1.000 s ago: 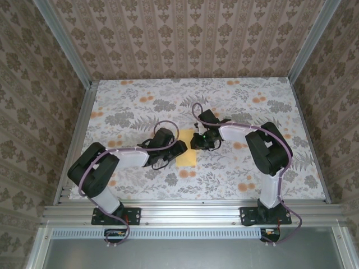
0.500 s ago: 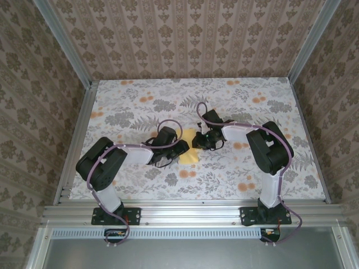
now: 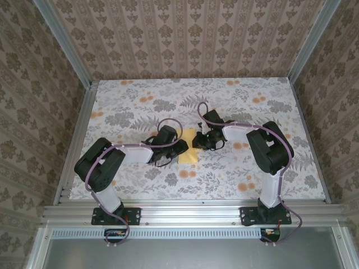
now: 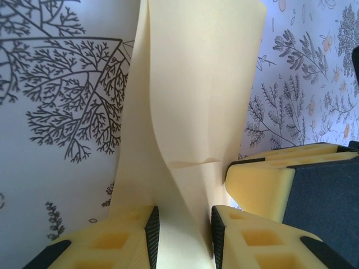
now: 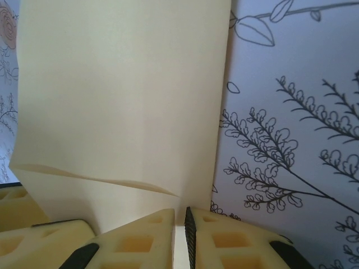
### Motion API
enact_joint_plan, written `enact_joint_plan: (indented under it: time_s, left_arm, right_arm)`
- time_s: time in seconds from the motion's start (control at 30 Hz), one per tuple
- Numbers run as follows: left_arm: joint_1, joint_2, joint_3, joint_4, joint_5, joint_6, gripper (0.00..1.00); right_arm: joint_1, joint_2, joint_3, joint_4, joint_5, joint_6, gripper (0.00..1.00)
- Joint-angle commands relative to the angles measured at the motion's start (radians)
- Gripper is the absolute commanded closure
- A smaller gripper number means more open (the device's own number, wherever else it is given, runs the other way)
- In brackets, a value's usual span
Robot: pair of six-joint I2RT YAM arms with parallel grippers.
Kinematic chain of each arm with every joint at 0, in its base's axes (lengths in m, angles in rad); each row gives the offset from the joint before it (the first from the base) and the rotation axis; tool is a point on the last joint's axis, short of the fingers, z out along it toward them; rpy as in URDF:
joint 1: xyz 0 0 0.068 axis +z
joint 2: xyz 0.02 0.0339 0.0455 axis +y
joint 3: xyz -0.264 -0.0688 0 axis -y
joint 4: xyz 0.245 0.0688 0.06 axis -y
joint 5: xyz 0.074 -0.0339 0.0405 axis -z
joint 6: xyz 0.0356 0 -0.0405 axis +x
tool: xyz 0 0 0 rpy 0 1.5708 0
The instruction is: Fold a paper plane with a square sheet of paper (pick it up from the middle)
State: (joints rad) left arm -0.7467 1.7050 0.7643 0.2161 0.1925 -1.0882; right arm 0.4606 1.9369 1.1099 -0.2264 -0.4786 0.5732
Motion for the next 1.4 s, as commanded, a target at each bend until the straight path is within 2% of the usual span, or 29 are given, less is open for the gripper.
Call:
enact_joint_plan:
  time_s: [0.0, 0.17, 0.5, 0.93, 1.2, 1.37]
  left_arm:
    - [-0.005, -0.028, 0.033, -0.033, -0.023, 0.04, 0.68]
    - [-0.005, -0.031, 0.039, -0.048, -0.03, 0.051, 0.73]
    - [-0.006, -0.075, 0.056, -0.126, -0.071, 0.1, 0.71]
    - [-0.006, -0.008, 0.084, -0.09, -0.034, 0.099, 0.71]
    - [-0.008, -0.029, 0.046, -0.161, -0.113, 0.045, 0.61]
    - [-0.011, -0.026, 0.036, -0.149, -0.11, 0.037, 0.57]
  right_arm:
    - [-0.003, 0.031, -0.03, -0.021, 0.025, 0.006, 0.83]
    - [-0.003, 0.033, -0.034, -0.021, 0.022, 0.005, 0.83]
    - [-0.003, 0.035, -0.033, -0.021, 0.022, 0.004, 0.83]
    - [-0.004, 0.04, -0.036, -0.021, 0.021, 0.005, 0.83]
    - [-0.005, 0.055, -0.034, -0.046, 0.064, 0.01, 0.84]
    - [-0.014, 0.067, -0.048, -0.035, 0.067, 0.03, 0.86]
